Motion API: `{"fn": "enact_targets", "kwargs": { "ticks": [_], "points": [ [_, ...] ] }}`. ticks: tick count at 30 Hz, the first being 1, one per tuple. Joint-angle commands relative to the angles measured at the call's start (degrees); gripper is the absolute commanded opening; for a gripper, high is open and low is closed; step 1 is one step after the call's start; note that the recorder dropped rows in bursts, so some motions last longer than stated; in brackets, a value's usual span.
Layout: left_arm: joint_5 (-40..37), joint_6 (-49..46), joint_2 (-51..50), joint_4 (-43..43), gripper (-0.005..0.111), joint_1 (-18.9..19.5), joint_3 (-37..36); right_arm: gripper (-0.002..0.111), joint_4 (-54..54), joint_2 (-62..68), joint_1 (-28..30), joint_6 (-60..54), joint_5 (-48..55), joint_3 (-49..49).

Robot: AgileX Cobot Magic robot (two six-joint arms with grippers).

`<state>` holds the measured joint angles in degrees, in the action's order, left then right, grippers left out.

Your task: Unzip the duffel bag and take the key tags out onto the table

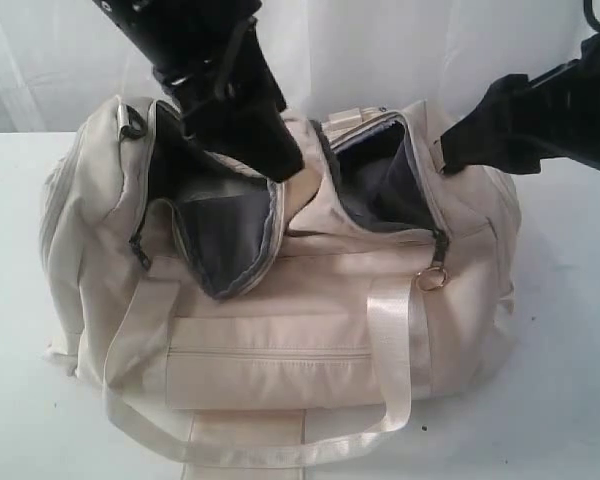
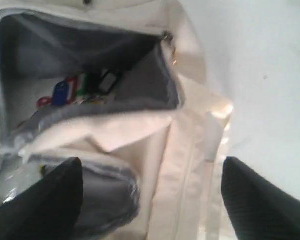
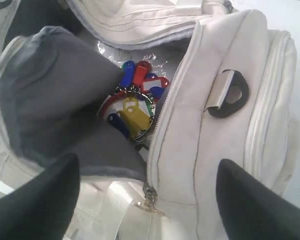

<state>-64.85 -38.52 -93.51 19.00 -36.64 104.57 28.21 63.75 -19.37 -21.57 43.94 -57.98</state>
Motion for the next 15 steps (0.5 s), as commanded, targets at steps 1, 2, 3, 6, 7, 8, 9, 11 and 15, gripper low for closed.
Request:
{"fn": "enact_targets", "kwargs": {
  "ticks": [1,2,3,6,7,8,9,11,15],
  "points": [
    [-5.1,3.8,3.3,-12.4,0.078,-0.1,0.2,0.070,0.8,-0.2,-0.2,-3.1,-0.5,-0.3],
    [-5.1,5.5,3.6,-15.6,0.078,-0.1,0.2,0.070,0.9,-0.2,-0.2,-3.4,-0.6,-0.3],
    [-5.1,7.0,3.9,-17.6,0.078,-0.1,0.1,0.070,1.4,-0.2,-0.2,-3.8,-0.7,-0.3],
    [-5.1,9.9,4.0,-20.9,0.078,-0.1,-0.3,0.070,2.0,-0.2,-0.2,-4.1,-1.8,-0.3],
    [-5.1,10.1,4.0,-21.0,0.078,-0.1,-1.1,0.070,2.4,-0.2,-0.2,-4.1,-2.4,-0.3],
    [-5.1,10.1,4.0,-20.9,0.078,-0.1,-2.4,0.070,2.8,-0.1,-0.2,-4.1,-2.8,-0.3],
    [-5.1,10.1,4.0,-20.8,0.078,-0.1,-4.2,0.070,3.1,0.1,-0.2,-4.1,-3.0,-0.3],
    [-2.8,9.4,4.0,-20.9,0.078,-0.1,-8.3,0.070,3.3,0.9,-0.2,-4.1,-3.2,-0.3],
    [11.3,8.3,4.0,-23.8,0.078,-0.1,-18.4,0.070,3.3,2.4,-0.2,-4.1,-2.9,-0.3]
  ]
}}
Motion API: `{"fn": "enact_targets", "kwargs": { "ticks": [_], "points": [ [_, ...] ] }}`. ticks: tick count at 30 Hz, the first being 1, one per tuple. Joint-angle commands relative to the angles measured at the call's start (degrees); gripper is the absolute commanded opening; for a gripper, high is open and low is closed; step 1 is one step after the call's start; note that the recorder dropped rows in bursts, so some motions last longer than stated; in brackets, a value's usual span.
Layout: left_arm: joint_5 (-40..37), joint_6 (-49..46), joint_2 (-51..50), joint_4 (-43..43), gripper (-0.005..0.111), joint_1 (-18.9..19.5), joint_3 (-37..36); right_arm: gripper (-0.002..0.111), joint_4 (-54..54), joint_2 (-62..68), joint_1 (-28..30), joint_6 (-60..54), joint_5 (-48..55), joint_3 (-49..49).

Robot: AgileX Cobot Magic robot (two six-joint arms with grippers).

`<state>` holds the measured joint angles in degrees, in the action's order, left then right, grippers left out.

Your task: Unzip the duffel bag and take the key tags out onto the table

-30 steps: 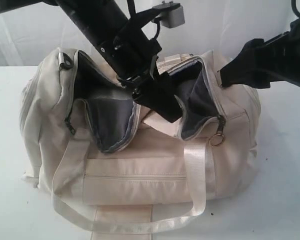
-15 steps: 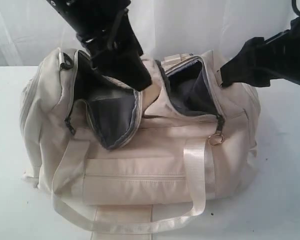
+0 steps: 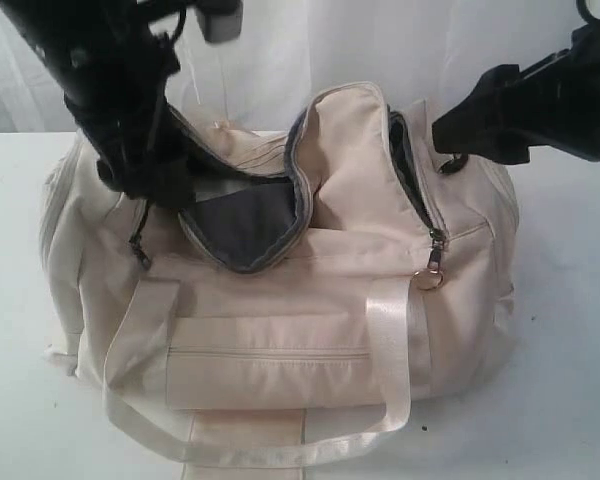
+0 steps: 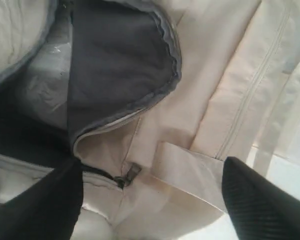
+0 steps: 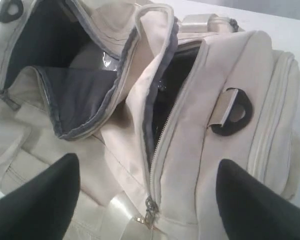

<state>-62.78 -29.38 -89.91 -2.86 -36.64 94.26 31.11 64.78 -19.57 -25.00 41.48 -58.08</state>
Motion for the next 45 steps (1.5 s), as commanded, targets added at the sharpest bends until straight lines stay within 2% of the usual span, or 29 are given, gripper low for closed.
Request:
{"fn": "enact_targets", "kwargs": {
  "ticks": [1,10,13,15,19,29,33,35,41,45],
  "points": [
    [12.0,-1.3,0.4,-1.9,0.078,-0.1,-10.6,0.070,0.5,1.9,0.0,-0.7,-0.4,-0.2],
    [41.6,-15.2,-0.1,0.1,0.078,-0.1,-29.7,0.070,0.6,4.5,0.0,-0.7,-3.5,-0.2],
    [54.0,-16.9,-1.1,0.1,0.078,-0.1,-33.7,0.070,0.6,5.4,0.0,-0.7,-3.5,-0.2],
    [59.4,-16.9,-2.2,0.1,0.078,-0.1,-34.8,0.070,0.6,5.7,0.0,-0.7,-3.5,-0.2],
    [61.3,-16.9,-3.5,0.1,0.078,-1.2,-34.8,0.070,0.6,6.0,0.0,-0.8,-3.5,-0.2],
    [59.7,-16.8,-4.7,0.1,0.078,-5.9,-34.8,0.070,0.6,6.0,0.0,-0.8,-3.7,-0.2],
    [63.9,-16.7,-5.4,0.1,0.077,-6.1,-34.8,0.070,0.6,6.0,0.0,-0.8,-3.6,-0.2],
    [64.9,-16.7,-5.7,0.1,0.072,-5.8,-34.8,0.070,0.6,6.0,0.0,-0.8,-3.4,-0.2],
    [64.3,-16.7,-6.8,0.1,0.038,-5.8,-34.8,0.070,0.6,6.0,0.0,-0.8,-3.0,-0.2],
    [63.6,-15.8,-5.9,0.1,0.004,-5.8,-34.8,0.070,0.6,6.0,0.0,-0.8,-2.9,-0.2]
  ]
}}
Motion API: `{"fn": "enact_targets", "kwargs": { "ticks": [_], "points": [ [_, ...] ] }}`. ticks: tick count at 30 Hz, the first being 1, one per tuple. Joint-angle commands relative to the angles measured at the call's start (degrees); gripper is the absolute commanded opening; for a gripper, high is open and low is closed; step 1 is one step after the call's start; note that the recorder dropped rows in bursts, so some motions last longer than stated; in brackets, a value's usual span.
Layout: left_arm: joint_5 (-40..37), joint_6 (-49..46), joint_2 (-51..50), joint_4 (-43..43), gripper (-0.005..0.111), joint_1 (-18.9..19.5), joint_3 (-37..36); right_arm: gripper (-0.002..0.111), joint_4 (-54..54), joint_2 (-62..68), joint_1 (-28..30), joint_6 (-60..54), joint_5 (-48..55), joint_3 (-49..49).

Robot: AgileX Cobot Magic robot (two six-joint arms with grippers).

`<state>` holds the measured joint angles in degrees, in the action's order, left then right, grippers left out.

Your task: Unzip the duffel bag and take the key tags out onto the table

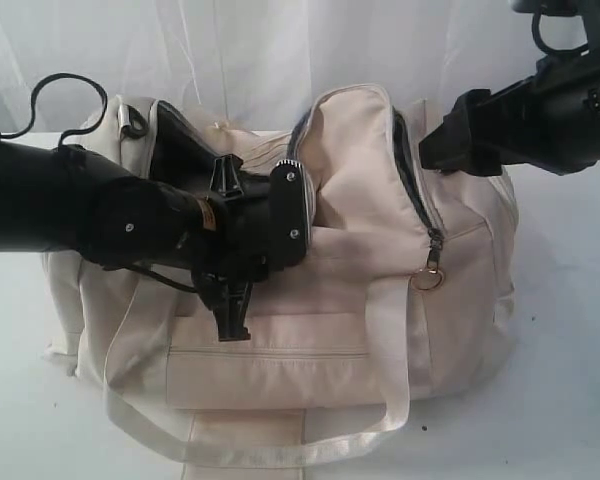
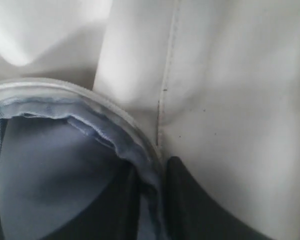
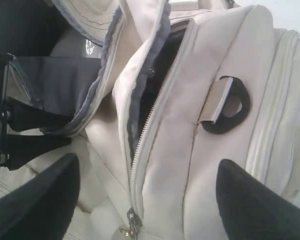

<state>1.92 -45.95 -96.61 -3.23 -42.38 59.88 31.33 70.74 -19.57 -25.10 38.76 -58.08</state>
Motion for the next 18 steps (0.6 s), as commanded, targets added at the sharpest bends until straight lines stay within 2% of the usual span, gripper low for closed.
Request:
{"fn": "enact_targets", "kwargs": {
  "ticks": [1,10,15,18],
  "points": [
    [-1.9,0.7,1.5,0.3,0.000,-0.1,-0.4,0.070,0.3,0.0,0.0,-0.7,0.0,-0.2],
    [-10.6,0.8,10.9,0.0,0.000,-0.1,-0.4,0.070,0.3,0.0,0.0,-0.7,0.7,-0.2],
    [-22.4,1.2,16.9,0.2,0.000,-0.1,-0.4,0.070,0.3,0.0,0.0,-0.7,1.2,-0.6],
    [-30.4,1.2,21.0,3.6,0.000,-0.5,-0.4,0.070,0.3,0.0,0.0,-0.7,2.2,-1.5]
  ]
}}
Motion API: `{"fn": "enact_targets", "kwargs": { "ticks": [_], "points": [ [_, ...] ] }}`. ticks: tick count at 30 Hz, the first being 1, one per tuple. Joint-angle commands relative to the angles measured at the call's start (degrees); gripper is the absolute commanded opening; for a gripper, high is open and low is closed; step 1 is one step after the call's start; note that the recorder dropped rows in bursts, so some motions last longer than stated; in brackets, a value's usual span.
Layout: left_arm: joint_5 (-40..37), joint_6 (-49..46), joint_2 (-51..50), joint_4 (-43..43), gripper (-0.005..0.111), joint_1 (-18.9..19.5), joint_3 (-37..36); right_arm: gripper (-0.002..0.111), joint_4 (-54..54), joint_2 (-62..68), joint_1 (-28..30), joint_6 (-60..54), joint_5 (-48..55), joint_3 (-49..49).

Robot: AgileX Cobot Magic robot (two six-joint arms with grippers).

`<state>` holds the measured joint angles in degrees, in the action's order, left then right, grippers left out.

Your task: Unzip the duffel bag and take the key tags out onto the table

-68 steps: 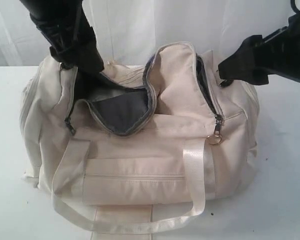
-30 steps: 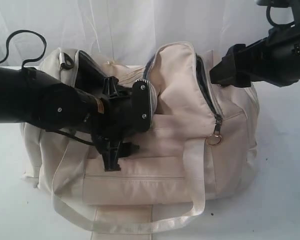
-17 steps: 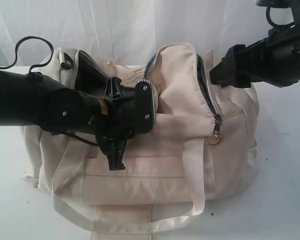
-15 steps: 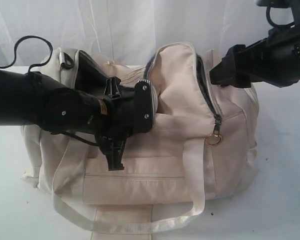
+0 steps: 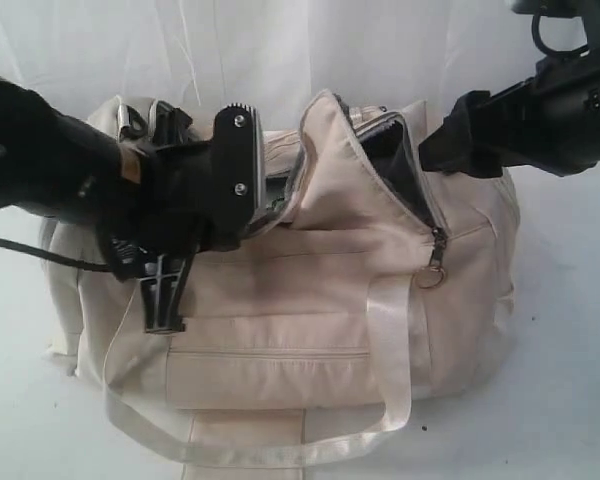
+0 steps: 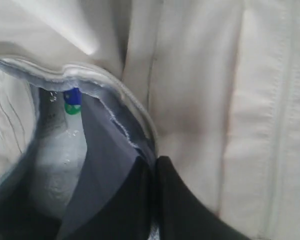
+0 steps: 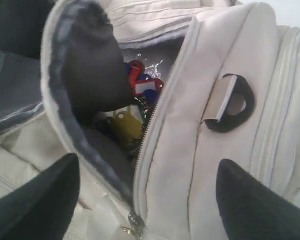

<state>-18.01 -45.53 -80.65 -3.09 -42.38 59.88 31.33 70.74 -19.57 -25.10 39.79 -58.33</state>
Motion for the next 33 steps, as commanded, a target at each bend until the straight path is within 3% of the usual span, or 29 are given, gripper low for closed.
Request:
{"fn": "enact_targets", "kwargs": {
  "ticks": [1,5,7,12,17,19,24,26,33],
  "points": [
    [-15.8,0.7,7.6,5.6,0.000,-1.4,-0.4,0.070,0.3,0.0,0.0,-0.7,1.8,-1.9],
    [-27.1,0.6,11.7,8.9,0.000,-3.0,-0.4,0.070,0.5,0.0,0.0,-0.6,2.7,-2.9],
    [-37.8,0.5,13.3,12.9,0.000,-3.0,-0.4,0.070,2.8,0.0,0.0,-0.7,3.9,-3.3],
    [-49.6,4.0,13.3,14.1,0.000,-3.0,-0.4,0.070,6.2,0.0,0.0,-4.1,7.4,-3.3],
    [-51.8,9.8,13.3,13.9,0.000,-2.9,-0.4,0.070,7.0,0.0,0.0,-4.8,8.8,-3.3],
    [-52.0,11.4,13.3,13.9,0.005,-2.9,-0.4,0.070,7.0,0.0,0.0,-4.8,9.1,-3.3],
    [-52.0,19.5,13.3,13.9,0.051,-2.9,-0.4,0.070,7.3,0.0,0.0,-5.5,8.9,-3.3],
    [-52.0,20.3,13.3,13.9,0.058,-2.9,-0.4,0.070,7.4,0.0,0.0,-5.6,8.9,-3.3],
    [-52.0,20.3,13.3,11.9,0.062,-2.9,2.1,0.070,7.6,0.0,0.0,-6.2,8.4,-3.3]
  ]
}}
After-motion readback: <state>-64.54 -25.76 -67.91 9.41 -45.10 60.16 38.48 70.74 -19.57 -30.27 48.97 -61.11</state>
